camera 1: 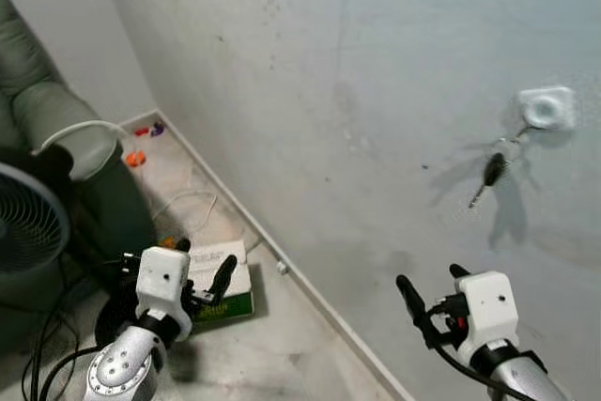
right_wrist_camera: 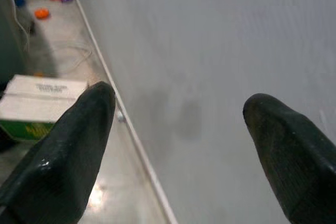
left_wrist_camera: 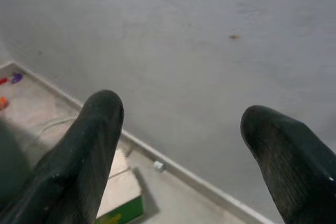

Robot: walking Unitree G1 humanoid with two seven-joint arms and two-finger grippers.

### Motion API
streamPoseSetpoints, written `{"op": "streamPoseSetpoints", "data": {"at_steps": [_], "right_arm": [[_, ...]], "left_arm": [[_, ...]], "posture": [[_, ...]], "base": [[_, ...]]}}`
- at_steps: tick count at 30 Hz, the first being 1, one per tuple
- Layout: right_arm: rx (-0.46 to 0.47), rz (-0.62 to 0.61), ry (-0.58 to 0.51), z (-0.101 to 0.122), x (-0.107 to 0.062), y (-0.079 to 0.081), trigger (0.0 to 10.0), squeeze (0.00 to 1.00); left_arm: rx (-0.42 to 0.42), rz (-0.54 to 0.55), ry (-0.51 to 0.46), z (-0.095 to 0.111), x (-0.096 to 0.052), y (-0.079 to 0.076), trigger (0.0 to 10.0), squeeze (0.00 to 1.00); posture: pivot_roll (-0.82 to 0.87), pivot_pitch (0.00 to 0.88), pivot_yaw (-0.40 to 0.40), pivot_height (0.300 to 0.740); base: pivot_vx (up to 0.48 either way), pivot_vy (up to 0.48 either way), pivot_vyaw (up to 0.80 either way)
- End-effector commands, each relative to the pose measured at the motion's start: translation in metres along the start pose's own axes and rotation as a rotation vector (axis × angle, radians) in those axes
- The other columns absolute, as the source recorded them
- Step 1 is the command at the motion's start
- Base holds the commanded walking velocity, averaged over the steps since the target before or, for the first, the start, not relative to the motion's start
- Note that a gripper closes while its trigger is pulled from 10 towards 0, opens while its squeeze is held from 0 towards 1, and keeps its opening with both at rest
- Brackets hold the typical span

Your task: Hang keys on a hook

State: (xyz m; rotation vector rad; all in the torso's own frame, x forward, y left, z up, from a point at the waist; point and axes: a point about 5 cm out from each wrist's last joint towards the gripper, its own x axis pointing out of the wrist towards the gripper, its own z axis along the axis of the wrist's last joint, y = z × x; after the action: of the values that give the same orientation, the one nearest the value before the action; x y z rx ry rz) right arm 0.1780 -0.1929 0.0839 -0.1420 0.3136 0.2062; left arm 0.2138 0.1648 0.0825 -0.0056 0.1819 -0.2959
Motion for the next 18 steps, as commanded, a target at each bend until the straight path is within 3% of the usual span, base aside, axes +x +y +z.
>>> {"op": "streamPoseSetpoints", "data": {"at_steps": [1, 18], "right_arm": [[0.01, 0.007, -0.024, 0.0056, 0.0014, 0.0027, 10.0, 0.0], [0.009, 0.008, -0.019, 0.0046, 0.0034, 0.0023, 10.0, 0.0]], "left_arm": [[0.011, 0.018, 0.017, -0.0013, -0.0028, 0.0069, 10.0, 0.0], [0.009, 0.015, 0.028, -0.0021, -0.0016, 0.0078, 10.0, 0.0]], "posture": [[-0.03, 0.065, 0.045, 0.74], [-0.03, 0.064, 0.047, 0.74]], "base": [[0.0, 0.435, 0.0], [0.0, 0.463, 0.0]]}}
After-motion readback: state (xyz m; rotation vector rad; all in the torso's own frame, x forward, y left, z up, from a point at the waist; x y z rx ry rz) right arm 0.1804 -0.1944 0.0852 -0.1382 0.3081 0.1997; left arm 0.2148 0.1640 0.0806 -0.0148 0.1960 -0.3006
